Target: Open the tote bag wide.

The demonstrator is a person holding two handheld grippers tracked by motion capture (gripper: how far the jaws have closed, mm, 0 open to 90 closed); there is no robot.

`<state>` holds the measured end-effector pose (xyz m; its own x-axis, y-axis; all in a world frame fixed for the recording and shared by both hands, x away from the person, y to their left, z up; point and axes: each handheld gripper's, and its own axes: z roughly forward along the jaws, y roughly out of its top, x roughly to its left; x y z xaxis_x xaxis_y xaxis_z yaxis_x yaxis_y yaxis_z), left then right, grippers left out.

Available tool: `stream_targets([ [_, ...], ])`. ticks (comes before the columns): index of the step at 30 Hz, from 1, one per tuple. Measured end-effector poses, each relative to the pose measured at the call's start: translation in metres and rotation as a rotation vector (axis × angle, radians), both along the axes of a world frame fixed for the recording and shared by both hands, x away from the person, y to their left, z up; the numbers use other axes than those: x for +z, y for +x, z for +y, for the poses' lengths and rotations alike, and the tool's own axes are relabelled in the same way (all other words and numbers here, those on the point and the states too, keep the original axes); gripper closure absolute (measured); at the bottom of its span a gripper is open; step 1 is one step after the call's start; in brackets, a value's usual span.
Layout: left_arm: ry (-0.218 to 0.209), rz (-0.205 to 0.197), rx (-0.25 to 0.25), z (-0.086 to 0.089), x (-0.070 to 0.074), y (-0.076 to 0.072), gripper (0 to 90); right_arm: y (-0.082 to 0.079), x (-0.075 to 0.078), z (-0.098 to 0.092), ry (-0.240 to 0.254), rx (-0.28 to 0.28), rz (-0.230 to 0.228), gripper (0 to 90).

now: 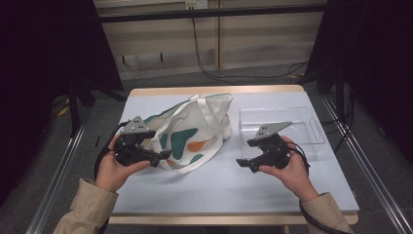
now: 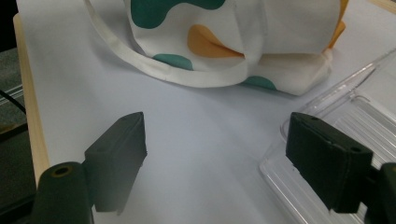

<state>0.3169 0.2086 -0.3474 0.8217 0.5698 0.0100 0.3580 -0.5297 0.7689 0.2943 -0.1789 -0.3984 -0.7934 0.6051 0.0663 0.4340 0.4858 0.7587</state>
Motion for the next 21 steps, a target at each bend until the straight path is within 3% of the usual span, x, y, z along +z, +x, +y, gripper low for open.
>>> stream_targets([
  [12, -0.002, -0.006, 0.016, 0.006, 0.006, 0.012, 18.4, 0.022, 0.004, 0.028, 0.029, 0.025, -0.008, 26.3],
  [21, -0.005, -0.005, 0.013, 0.011, 0.009, 0.019, 26.8, 0.037, 0.009, 0.034, 0.058, 0.024, -0.012, 35.0],
])
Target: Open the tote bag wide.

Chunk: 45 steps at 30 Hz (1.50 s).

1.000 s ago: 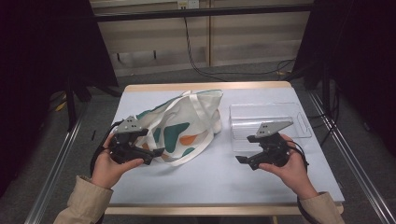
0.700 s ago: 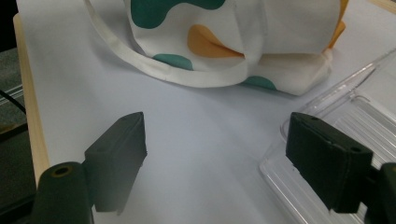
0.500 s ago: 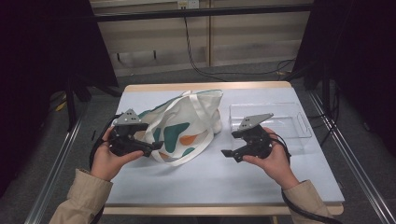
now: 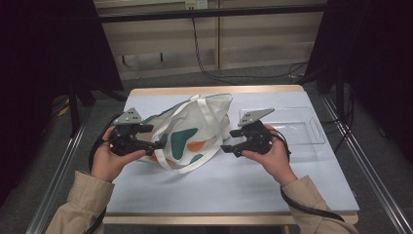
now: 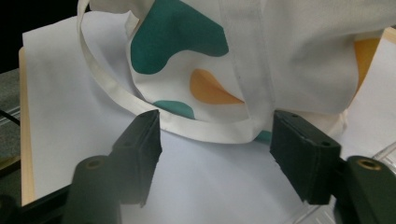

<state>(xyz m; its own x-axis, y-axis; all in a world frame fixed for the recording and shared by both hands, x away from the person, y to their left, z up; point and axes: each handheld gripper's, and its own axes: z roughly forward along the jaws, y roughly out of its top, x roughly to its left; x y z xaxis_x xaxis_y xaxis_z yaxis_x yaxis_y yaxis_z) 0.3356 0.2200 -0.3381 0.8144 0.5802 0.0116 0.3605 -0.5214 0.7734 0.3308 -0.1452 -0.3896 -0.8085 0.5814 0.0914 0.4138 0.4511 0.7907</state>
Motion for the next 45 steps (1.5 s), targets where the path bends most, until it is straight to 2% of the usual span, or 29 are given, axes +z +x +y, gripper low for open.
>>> stream_targets([
  [2, 0.005, 0.011, 0.011, 0.002, 0.000, 0.001, 27.5, 0.002, 0.000, 0.000, 0.015, -0.013, 0.000, 36.8],
  [5, 0.006, 0.006, 0.008, 0.003, -0.001, 0.003, 29.7, 0.004, 0.000, -0.001, 0.029, -0.018, -0.015, 37.8],
  [9, 0.016, 0.017, 0.013, 0.002, -0.002, 0.004, 31.3, 0.007, -0.001, -0.001, 0.050, -0.019, -0.047, 43.6],
  [13, 0.026, 0.002, 0.007, 0.002, -0.001, 0.005, 31.4, 0.009, 0.000, 0.000, 0.061, -0.009, -0.061, 46.2],
  [15, 0.024, 0.007, 0.011, 0.002, 0.000, 0.006, 31.4, 0.011, 0.001, 0.001, 0.063, -0.010, -0.064, 46.6],
  [17, 0.029, 0.014, 0.009, 0.004, 0.002, 0.007, 31.8, 0.012, 0.002, 0.002, 0.064, -0.012, -0.058, 47.1],
  [18, 0.015, 0.012, 0.020, 0.004, 0.002, 0.008, 32.0, 0.013, 0.003, 0.003, 0.070, -0.011, -0.059, 48.1],
  [19, 0.021, 0.013, 0.015, 0.004, 0.003, 0.008, 32.0, 0.013, 0.003, 0.003, 0.070, -0.011, -0.059, 48.1],
  [22, 0.006, 0.017, 0.009, 0.005, 0.003, 0.010, 33.2, 0.016, 0.005, 0.005, 0.086, -0.009, -0.039, 48.6],
  [25, 0.015, 0.023, 0.011, 0.005, 0.003, 0.011, 32.9, 0.019, 0.006, 0.007, 0.087, -0.019, -0.033, 47.7],
  [38, 0.027, 0.023, 0.025, 0.007, 0.009, 0.013, 34.8, 0.031, 0.012, 0.021, 0.088, -0.004, -0.053, 48.6],
  [45, 0.024, 0.008, 0.035, 0.010, 0.014, 0.016, 34.6, 0.036, 0.010, 0.028, 0.084, 0.012, -0.054, 55.8],
])
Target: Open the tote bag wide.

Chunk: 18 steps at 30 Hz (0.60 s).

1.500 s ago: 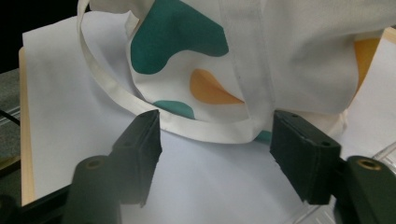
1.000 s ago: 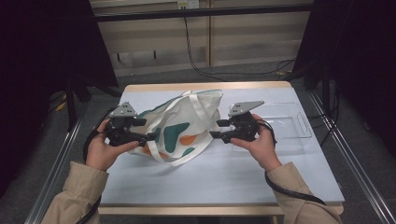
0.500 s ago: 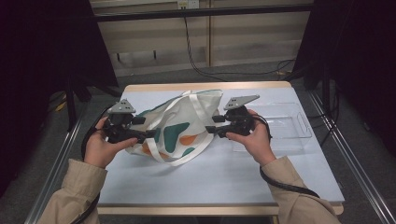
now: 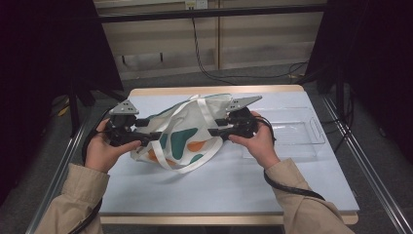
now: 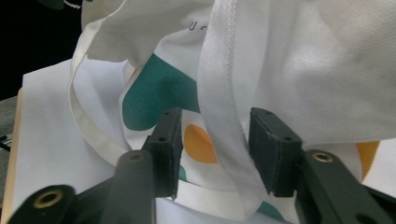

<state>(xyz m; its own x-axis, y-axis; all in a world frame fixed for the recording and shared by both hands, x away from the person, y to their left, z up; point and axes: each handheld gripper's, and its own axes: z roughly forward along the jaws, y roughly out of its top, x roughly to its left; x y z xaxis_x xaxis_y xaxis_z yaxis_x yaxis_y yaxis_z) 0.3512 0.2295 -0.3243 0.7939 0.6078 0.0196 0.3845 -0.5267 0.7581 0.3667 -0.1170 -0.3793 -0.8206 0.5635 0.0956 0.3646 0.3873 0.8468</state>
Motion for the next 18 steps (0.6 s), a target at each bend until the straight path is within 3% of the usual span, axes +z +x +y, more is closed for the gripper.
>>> stream_targets([
  [3, 0.006, 0.001, 0.006, 0.001, 0.002, 0.002, 34.9, 0.000, -0.002, 0.000, 0.001, 0.014, 0.009, 66.9],
  [4, 0.006, 0.001, 0.006, 0.001, 0.002, 0.002, 34.9, 0.000, -0.002, 0.000, 0.001, 0.014, 0.009, 66.9],
  [5, 0.007, -0.001, 0.001, 0.001, 0.003, 0.002, 34.8, -0.001, -0.002, -0.001, -0.002, 0.024, 0.010, 73.3],
  [7, 0.008, -0.002, 0.002, 0.000, 0.004, 0.002, 34.6, -0.001, -0.002, -0.001, -0.004, 0.026, 0.011, 76.6],
  [10, 0.006, -0.012, -0.001, -0.002, 0.007, 0.003, 34.4, -0.001, -0.003, -0.002, 0.017, 0.039, 0.027, 85.7],
  [18, 0.014, -0.029, -0.001, -0.002, 0.011, 0.010, 33.9, -0.004, -0.005, -0.005, 0.011, 0.052, 0.039, 89.1],
])
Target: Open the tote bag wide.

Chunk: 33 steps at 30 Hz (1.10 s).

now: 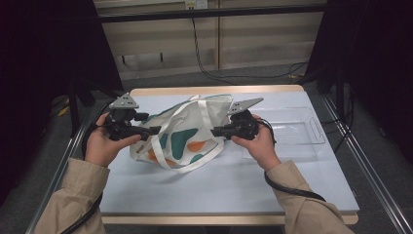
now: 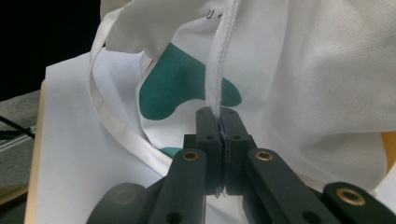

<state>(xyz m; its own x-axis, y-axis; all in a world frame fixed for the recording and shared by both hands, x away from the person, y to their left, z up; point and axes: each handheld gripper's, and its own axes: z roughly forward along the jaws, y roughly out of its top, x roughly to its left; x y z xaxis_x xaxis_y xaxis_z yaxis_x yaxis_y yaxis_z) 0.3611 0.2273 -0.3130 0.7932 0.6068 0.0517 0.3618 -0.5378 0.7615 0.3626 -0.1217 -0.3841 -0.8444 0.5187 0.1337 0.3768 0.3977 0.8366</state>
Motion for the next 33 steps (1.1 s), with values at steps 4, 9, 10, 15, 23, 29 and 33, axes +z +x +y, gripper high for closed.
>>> stream_targets([
  [4, 0.017, 0.006, 0.008, -0.003, -0.001, 0.007, 34.4, 0.000, -0.001, -0.002, 0.005, 0.008, 0.019, 89.2],
  [9, 0.046, 0.028, 0.037, -0.003, -0.013, 0.022, 38.9, -0.002, -0.004, -0.004, 0.000, 0.007, 0.021, 89.2],
  [10, 0.053, 0.035, 0.041, -0.003, -0.015, 0.025, 42.2, -0.002, -0.004, -0.005, 0.000, 0.007, 0.021, 89.2],
  [15, 0.048, 0.048, 0.072, -0.001, -0.021, 0.034, 57.9, -0.004, -0.006, -0.009, -0.003, 0.011, 0.025, 89.2],
  [23, 0.002, 0.076, 0.107, 0.004, -0.014, 0.050, 68.4, -0.013, -0.016, -0.012, 0.007, 0.029, 0.030, 89.3],
  [29, -0.016, 0.103, 0.139, 0.005, -0.010, 0.061, 70.3, -0.019, -0.023, -0.015, 0.008, 0.035, 0.032, 89.3],
  [33, -0.013, 0.114, 0.141, 0.004, -0.007, 0.069, 71.8, -0.025, -0.031, -0.022, 0.012, 0.035, 0.044, 89.3],
])
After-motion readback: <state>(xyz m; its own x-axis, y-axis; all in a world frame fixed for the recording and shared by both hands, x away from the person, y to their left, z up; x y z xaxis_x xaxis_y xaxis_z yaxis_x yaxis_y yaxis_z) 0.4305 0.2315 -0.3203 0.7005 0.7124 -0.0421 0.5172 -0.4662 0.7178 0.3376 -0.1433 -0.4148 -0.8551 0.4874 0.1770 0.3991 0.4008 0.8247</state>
